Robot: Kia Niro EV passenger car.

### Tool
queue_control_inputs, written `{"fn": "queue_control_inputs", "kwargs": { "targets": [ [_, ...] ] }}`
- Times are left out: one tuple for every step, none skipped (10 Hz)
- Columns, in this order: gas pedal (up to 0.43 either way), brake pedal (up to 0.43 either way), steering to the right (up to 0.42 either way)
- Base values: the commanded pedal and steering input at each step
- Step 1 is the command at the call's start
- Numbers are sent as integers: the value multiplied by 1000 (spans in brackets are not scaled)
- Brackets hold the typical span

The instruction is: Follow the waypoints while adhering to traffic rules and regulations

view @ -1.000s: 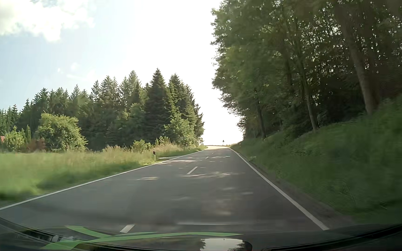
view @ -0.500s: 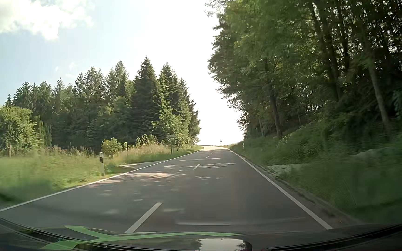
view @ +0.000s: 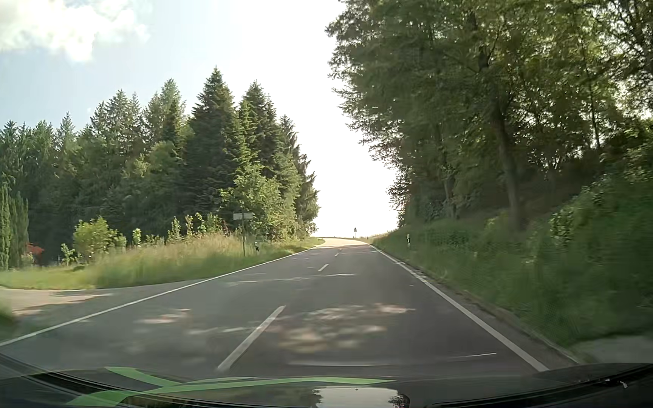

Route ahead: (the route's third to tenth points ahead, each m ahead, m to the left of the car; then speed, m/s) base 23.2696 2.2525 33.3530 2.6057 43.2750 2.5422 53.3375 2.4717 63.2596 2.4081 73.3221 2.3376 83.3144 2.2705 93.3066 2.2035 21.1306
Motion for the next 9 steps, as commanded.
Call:
{"fn": "queue_control_inputs", "kwargs": {
  "targets": [
    [299, 0, 4],
    [299, 0, 3],
    [311, 0, 2],
    [311, 0, 2],
    [311, 0, 1],
    [311, 0, 1],
    [311, 0, 0],
    [311, 0, 1],
    [311, 0, 0]
  ]
}}
